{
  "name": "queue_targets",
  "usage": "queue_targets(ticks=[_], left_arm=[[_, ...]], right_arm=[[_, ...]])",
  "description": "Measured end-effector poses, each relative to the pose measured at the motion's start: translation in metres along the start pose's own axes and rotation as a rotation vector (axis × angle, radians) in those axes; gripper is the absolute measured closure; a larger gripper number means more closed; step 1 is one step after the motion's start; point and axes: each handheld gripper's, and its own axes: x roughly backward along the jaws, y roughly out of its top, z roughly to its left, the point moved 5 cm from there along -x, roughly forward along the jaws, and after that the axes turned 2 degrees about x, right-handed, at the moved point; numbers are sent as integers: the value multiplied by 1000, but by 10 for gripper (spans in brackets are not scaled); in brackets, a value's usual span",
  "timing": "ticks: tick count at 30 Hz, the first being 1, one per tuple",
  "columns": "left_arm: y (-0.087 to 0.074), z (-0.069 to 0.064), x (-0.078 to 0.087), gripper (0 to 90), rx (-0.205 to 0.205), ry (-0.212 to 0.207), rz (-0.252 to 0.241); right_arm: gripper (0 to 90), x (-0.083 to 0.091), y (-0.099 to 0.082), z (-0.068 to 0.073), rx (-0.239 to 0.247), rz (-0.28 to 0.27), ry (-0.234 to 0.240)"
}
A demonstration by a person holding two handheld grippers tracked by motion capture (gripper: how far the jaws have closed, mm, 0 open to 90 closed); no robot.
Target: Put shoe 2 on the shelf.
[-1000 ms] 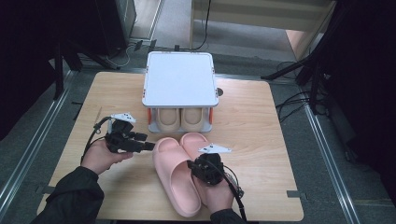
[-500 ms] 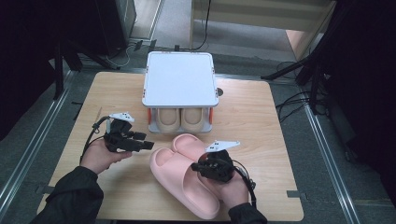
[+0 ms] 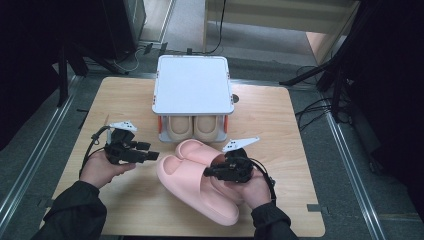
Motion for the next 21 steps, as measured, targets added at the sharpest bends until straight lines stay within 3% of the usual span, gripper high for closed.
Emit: queue_targets(ticks=[11, 21], left_arm=[[-27, 7, 26, 377, 59, 56, -21], [-44, 9, 41, 377, 107, 94, -39]], right_arm=[[785, -23, 18, 7, 81, 55, 71], [784, -28, 38, 10, 127, 91, 112]])
